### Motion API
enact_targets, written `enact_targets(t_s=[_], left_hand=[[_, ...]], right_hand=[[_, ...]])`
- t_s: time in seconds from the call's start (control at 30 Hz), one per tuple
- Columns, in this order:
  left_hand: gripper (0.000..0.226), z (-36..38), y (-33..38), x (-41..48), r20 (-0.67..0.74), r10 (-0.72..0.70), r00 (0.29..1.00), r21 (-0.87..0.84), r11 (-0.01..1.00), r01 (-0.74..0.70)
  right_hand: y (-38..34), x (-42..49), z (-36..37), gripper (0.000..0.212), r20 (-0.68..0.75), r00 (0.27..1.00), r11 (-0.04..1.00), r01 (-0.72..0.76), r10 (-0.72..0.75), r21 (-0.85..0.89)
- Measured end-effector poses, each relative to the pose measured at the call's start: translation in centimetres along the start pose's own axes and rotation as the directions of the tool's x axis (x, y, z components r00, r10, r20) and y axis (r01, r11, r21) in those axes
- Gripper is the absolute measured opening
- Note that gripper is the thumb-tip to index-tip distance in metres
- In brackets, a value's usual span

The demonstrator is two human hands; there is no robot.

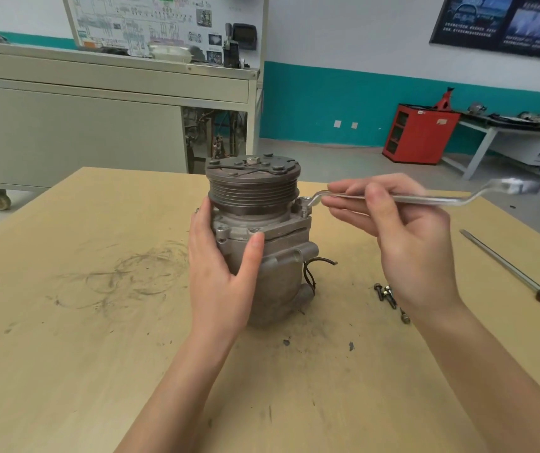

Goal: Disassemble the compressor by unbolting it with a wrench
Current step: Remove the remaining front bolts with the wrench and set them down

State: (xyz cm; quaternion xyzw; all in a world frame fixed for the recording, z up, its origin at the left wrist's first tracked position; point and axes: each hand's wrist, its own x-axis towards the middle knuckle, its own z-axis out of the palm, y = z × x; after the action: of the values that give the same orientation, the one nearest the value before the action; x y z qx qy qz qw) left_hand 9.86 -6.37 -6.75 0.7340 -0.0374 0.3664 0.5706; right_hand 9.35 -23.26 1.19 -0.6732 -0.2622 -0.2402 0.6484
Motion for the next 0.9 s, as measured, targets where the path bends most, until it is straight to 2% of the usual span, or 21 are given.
enact_targets(t_s=[0.1, 0.27, 0.6, 0.67, 0.77, 0.9], left_hand=[[0.079, 0.0, 0.1, 0.0, 0.001, -0.009, 1.0, 0.003, 1.0, 0.009], [0.08, 0.1, 0.1, 0.0, -0.002, -0.007, 1.0, 0.001, 1.0, 0.007], [0.079, 0.2, 0.2, 0.1, -0.008, -0.012, 1.0, 0.002, 1.0, 0.012], [0.078, 0.1, 0.3, 0.0, -0.006, -0.012, 1.0, 0.007, 1.0, 0.012], [0.078, 0.2, 0.3, 0.0, -0.006, -0.015, 1.0, 0.007, 1.0, 0.015], [0.081, 0.2, 0.4, 0.0, -0.006, -0.022, 1.0, 0.01, 1.0, 0.022]], right_hand=[[0.8, -0.6, 0.1, 0.015, 0.015, 0.999, 0.998, 0.034, -0.033, -0.052], [1.6, -1.0, 0.0, 0.016, -0.012, 0.997, 0.997, 0.072, -0.072, 0.021], [1.7, -1.0, -0.5, 0.017, 0.179, 0.962, 0.975, 0.218, -0.205, -0.051], [1.7, -0.7, -0.7, 0.017, 0.186, 0.966, 0.982, 0.187, -0.182, -0.01], [1.8, 0.6, -1.1, 0.02, 0.134, 0.99, 0.994, 0.04, -0.054, 0.106], [3.1, 2.3, -1.4, 0.031, 0.08, 0.993, 0.937, -0.11, 0.088, 0.332]])
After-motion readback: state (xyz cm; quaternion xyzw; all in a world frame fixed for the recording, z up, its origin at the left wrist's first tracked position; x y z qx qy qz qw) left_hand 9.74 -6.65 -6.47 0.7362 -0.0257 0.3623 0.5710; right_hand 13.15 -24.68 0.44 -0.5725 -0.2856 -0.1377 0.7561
